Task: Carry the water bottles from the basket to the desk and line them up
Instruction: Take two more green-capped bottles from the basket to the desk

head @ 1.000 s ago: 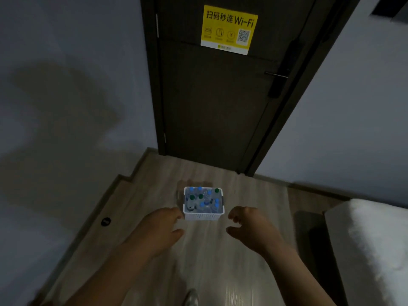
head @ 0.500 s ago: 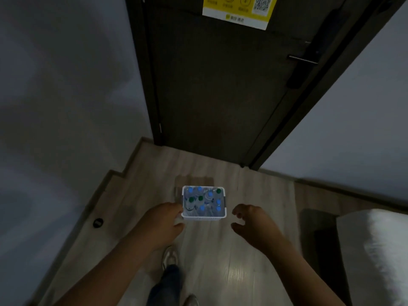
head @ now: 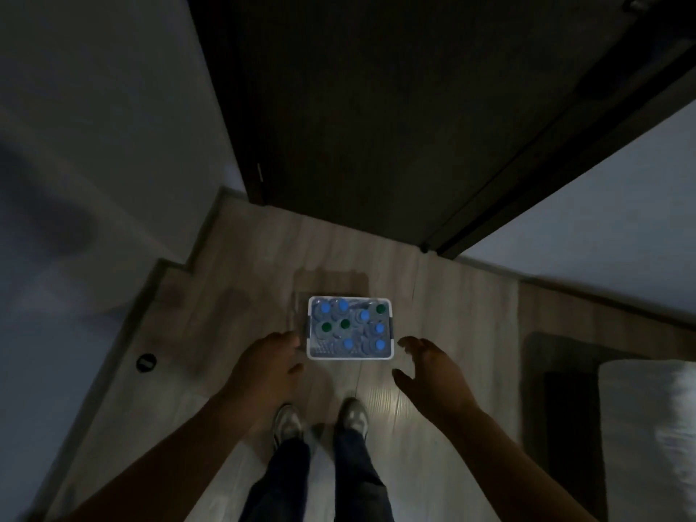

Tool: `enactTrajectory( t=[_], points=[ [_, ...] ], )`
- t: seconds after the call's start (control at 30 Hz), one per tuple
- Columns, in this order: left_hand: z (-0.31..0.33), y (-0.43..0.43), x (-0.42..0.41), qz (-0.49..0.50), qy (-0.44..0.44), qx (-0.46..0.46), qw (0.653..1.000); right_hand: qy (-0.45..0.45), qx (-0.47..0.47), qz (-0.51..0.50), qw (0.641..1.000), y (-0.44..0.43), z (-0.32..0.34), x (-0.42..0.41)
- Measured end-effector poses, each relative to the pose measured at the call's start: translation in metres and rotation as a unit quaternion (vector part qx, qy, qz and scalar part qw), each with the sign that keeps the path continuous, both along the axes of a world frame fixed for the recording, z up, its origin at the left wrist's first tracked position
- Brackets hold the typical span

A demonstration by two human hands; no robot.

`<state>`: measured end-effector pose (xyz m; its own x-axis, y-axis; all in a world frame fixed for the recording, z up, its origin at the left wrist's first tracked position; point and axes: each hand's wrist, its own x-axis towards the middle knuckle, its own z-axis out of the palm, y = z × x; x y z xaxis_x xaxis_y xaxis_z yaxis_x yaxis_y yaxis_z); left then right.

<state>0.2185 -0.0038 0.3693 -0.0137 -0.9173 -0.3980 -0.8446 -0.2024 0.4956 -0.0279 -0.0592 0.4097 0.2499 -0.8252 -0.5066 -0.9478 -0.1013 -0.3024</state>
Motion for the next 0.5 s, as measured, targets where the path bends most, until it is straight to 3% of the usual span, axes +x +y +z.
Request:
enactTrajectory(
  t=[0.2, 0.37, 0.5],
  points=[
    [-0.09, -0.034, 0.001, -0.003, -0.036, 0.03, 0.999, -0.003, 0.004, 0.016, 1.0, -0.052, -0.092, 0.008],
    [-0.165, -0.061, -0.002, -0.047, -0.03, -0.061, 0.997, -0.019, 0.002, 0.006, 1.0, -0.083, -0.182, 0.017],
    [-0.229, -0.077, -0.008, 0.025, -0.014, 0.016, 0.999, -0.013, 0.026, 0.007, 1.0, -0.092, -0.248, 0.019]
  ],
)
